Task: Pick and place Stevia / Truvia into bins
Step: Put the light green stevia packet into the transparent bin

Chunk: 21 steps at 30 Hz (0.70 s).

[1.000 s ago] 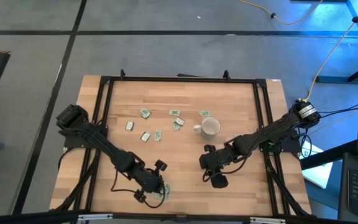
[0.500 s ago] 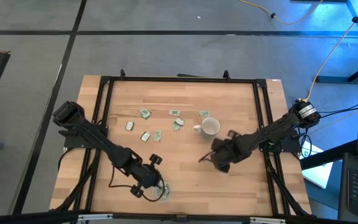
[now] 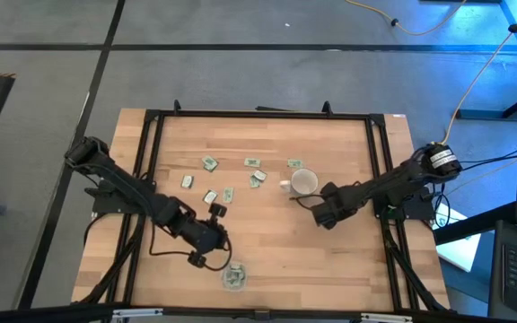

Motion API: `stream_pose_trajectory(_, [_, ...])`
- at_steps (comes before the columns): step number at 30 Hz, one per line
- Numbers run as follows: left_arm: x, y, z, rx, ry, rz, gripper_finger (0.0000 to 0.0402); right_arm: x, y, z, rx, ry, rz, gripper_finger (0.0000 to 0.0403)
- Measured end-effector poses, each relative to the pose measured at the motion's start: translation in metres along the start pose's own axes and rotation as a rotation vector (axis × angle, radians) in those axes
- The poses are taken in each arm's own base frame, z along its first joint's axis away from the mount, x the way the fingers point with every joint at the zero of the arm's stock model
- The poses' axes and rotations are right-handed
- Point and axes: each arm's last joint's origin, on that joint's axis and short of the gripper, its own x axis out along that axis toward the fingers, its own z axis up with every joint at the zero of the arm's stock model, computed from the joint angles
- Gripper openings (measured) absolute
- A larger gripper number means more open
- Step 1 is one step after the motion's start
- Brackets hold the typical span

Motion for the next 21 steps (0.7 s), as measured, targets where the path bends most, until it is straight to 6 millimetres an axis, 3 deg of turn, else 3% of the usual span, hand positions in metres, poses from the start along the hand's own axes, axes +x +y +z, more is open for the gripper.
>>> stream_pose_trajectory(8, [0.002, 0.002, 0.0, 0.015, 0.002, 0.008, 0.0033, 0.025, -0.01, -0.002, 0.078, 0.047, 0.013, 0.0143])
stream_pose_trajectory(14, [0.002, 0.004, 0.0, 0.012, 0.002, 0.015, 0.0032, 0.023, -0.009, 0.0, 0.083, 0.063, 0.02, 0.0138])
stream_pose_trajectory(21, [0.002, 0.004, 0.0, 0.011, 0.002, 0.015, 0.0033, 0.018, -0.003, 0.002, 0.084, 0.088, 0.071, 0.0088])
